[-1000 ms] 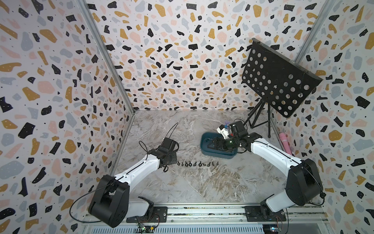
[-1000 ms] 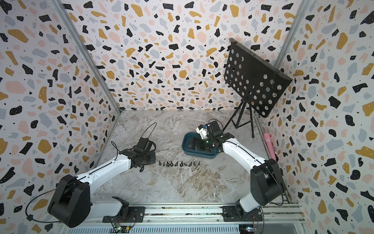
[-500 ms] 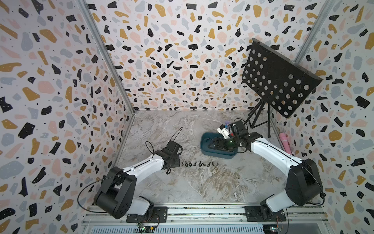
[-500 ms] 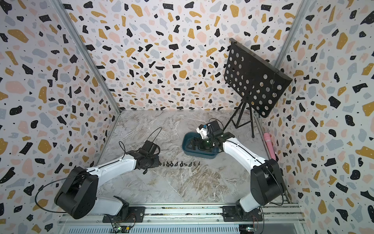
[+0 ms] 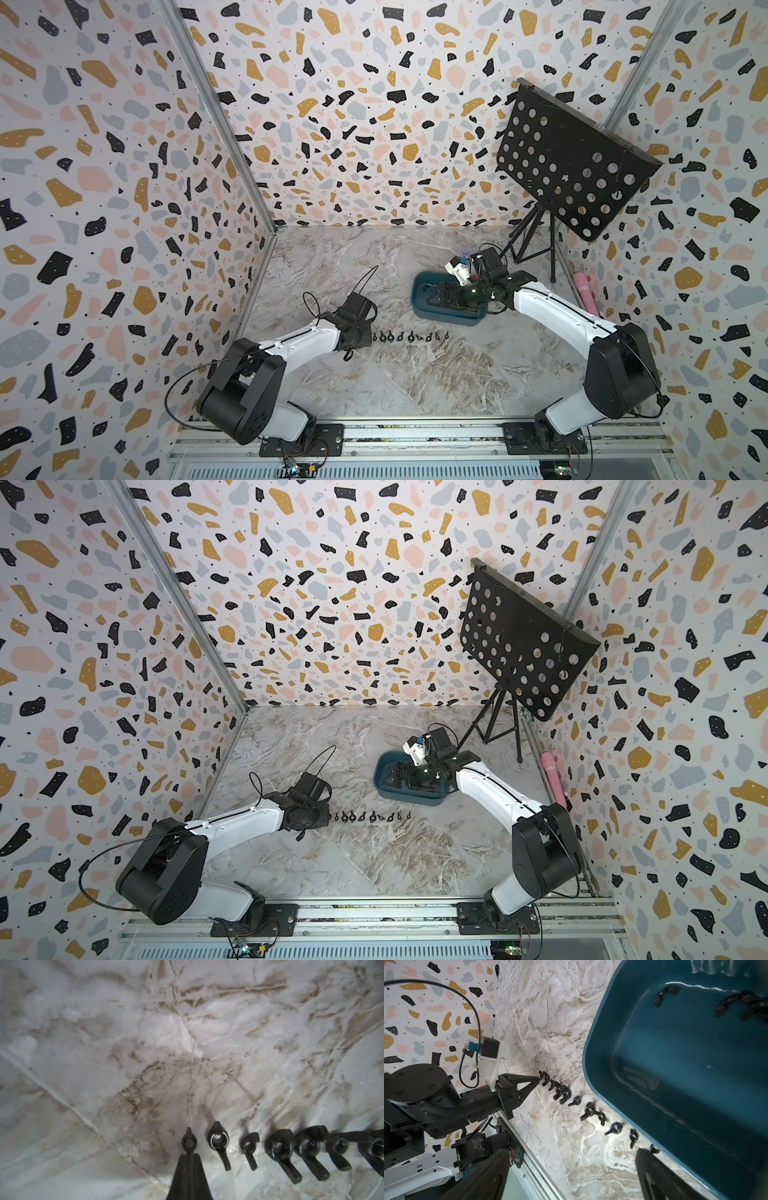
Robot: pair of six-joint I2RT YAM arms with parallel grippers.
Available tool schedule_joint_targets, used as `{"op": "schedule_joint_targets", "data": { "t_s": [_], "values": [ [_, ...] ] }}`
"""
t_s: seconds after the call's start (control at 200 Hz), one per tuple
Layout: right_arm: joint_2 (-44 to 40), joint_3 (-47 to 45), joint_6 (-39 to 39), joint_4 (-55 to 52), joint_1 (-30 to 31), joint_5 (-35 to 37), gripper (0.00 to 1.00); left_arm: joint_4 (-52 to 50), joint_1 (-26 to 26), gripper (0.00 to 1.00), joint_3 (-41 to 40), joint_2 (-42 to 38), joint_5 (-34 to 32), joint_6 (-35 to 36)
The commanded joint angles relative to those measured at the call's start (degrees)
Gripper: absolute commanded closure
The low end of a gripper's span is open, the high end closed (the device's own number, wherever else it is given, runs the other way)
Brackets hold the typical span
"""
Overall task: Take out the wing nut from the storage box
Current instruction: Place the wing nut at the center of the board.
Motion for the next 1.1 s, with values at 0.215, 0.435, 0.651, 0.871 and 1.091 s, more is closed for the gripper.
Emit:
{"op": "schedule_joint_targets", "data": {
  "t_s": [0.215,0.435,0.651,0.871,1.091],
  "values": [
    [0.19,3.76,-1.40,-3.27,0.18,3.63,0.00,-1.00,-0.27,0.68,-0.56,-2.99,-0.16,-0.97],
    [0.11,6.64,-4.20,-8.48,0.09,12.32,0.00,-5.81,-0.27,0.40,3.17,-7.20,-1.71,0.33],
    [1.08,6.97,-5.76,-9.71,-1.77,19.54,0.00,-8.14,-0.27,0.00,8.86,-9.71,-0.46,2.07],
    [3.87,7.86,-6.93,-9.59,-2.96,22.83,0.00,-8.63,-0.28,0.00,16.37,-8.78,2.00,4.08],
    [2.09,5.72,-4.63,-8.40,-4.71,22.39,0.00,-4.61,-0.27,0.01,23.40,-4.10,8.19,6.74]
  ]
}}
